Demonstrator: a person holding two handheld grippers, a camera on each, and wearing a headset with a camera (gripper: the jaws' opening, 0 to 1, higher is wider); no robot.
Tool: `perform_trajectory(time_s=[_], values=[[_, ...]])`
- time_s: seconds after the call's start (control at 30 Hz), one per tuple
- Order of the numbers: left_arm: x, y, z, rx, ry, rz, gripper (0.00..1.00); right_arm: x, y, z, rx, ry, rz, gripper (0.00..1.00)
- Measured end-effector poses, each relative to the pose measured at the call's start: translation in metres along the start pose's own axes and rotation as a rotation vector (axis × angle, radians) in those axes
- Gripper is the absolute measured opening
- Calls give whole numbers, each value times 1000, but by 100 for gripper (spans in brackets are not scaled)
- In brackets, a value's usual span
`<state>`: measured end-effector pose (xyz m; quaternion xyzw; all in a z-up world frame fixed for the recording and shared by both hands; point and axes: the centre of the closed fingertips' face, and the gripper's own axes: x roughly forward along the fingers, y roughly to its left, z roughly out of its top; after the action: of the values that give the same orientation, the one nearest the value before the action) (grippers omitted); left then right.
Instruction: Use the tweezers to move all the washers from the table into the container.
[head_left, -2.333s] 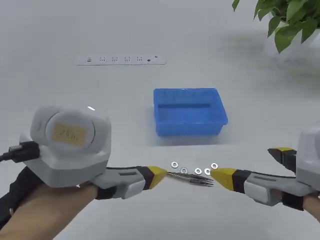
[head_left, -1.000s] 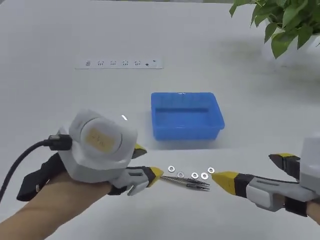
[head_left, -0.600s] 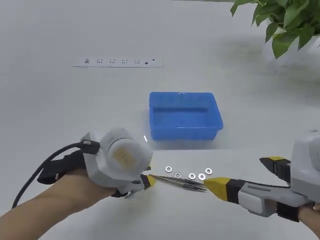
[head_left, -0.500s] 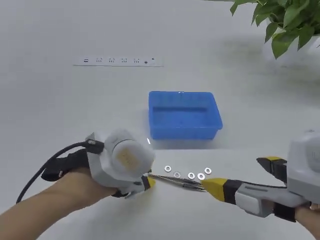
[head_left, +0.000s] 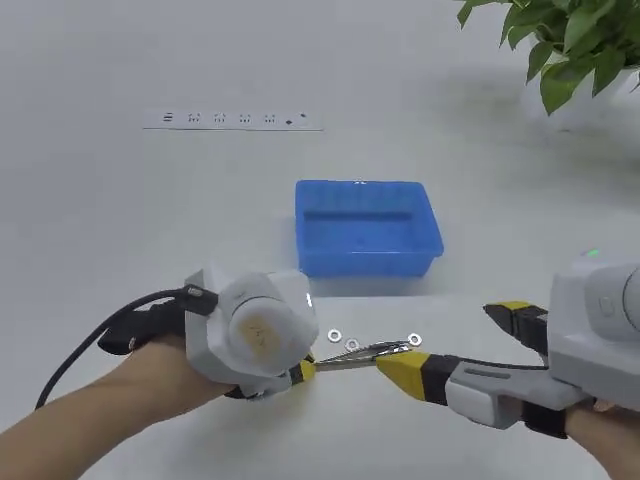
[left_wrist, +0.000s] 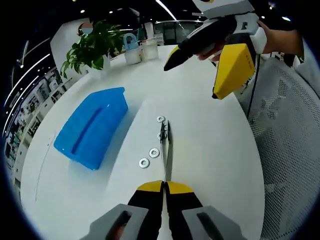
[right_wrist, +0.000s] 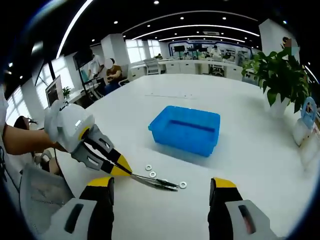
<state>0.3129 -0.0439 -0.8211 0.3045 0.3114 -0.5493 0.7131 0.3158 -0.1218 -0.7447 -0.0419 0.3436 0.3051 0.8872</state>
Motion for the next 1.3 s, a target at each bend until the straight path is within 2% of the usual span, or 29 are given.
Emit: perform_trajectory(time_s=[0.13, 0.2, 0.27, 0.4, 0.5, 0.53, 0.6, 0.7, 0.83, 0.9, 1.0, 1.07, 1.13, 1.17, 1.2, 1.23, 1.3], values=[[-14, -3, 19, -47, -71, -1, 0, 7, 12, -1, -42, 13, 42, 74], [-25, -5, 30, -86, -100, 0, 0, 13, 18, -3, -106, 29, 63, 69], [-35, -7, 41, -71, -123, 11, 0, 21, 19, -7, -187, 46, 60, 63], [-53, -12, 69, -57, -190, 30, 0, 37, 24, -20, -342, 125, 64, 46], [-60, -15, 82, -53, -216, 32, 0, 42, 32, -27, -416, 160, 84, 39], [-61, -15, 85, -47, -219, 36, 0, 43, 35, -27, -425, 154, 85, 37], [-62, -15, 88, -34, -221, 47, 0, 44, 40, -25, -423, 146, 95, 33], [-62, -17, 92, -48, -237, 45, 0, 44, 47, -17, -395, 104, 112, 27], [-64, -22, 94, -48, -242, 45, 0, 47, 49, -10, -344, 79, 125, 16], [-67, -21, 96, -33, -255, 63, 0, 46, 49, -8, -334, 74, 135, 9], [-70, -20, 98, -15, -252, 74, 0, 45, 52, -3, -313, 61, 157, 8], [-73, -18, 102, -21, -270, 91, 0, 43, 53, 1, -306, 53, 169, 7], [-74, -14, 105, -49, -287, 119, 0, 41, 54, 3, -302, 46, 176, 6], [-75, -11, 107, -90, -299, 139, 0, 40, 54, 4, -300, 41, 175, 5], [-76, -10, 108, -103, -310, 141, 0, 40, 53, 5, -297, 36, 173, 5], [-77, -12, 109, -145, -339, 127, 0, 40, 50, 7, -289, 31, 166, 5], [-77, -8, 102, -269, -347, 122, 5, 43, 46, 10, -252, 17, 162, 4]])
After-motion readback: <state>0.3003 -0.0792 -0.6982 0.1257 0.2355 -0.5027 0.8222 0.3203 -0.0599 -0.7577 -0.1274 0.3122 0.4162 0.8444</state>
